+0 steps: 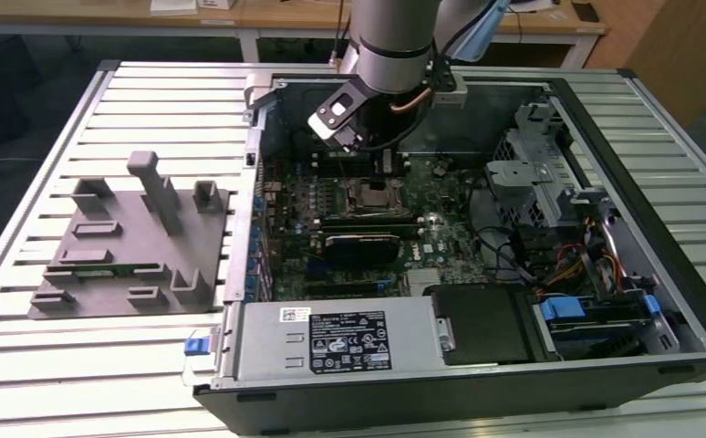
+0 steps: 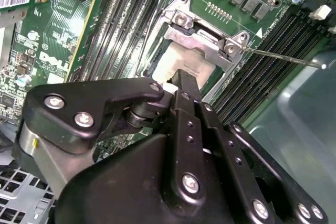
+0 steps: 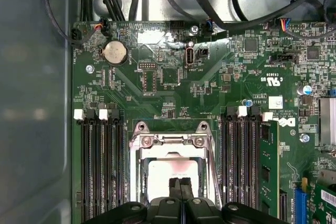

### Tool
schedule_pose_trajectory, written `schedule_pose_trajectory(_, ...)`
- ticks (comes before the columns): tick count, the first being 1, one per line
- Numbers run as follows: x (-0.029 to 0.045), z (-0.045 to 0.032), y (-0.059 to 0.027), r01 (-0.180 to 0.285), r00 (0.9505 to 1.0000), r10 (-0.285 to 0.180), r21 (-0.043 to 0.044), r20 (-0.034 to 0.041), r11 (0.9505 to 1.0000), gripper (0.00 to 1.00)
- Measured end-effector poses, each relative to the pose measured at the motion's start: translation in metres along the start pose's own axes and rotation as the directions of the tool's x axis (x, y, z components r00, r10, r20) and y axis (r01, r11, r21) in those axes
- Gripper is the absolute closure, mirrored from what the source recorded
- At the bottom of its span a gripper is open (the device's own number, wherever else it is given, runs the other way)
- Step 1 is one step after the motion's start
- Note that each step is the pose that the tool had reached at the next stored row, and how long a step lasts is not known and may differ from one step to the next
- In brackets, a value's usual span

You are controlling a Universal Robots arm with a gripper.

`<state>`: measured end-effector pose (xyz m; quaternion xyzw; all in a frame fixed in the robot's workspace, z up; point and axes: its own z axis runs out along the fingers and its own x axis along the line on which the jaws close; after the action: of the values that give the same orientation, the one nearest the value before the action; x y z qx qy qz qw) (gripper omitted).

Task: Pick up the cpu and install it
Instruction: 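Close the cpu cover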

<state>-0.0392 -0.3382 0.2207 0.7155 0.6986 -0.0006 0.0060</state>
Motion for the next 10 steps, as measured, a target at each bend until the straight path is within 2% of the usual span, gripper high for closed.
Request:
schedule_pose_trajectory(2,0.0,0.0,0.0,0.008,1.0,-0.008,0.0,0.0,1.0,0.89)
schedule_pose_trajectory(5,0.0,0.0001,0.0,0.059,0.9983,-0.059,-0.0005,-0.0004,0.9983,0.89)
schedule_pose_trajectory(7,0.0,0.0001,0.0,0.095,0.9955,-0.095,-0.0009,-0.0006,0.9955,0.89)
schedule_pose_trajectory(10,0.0,0.0002,0.0,0.149,0.9888,-0.149,-0.0015,-0.001,0.9888,0.89)
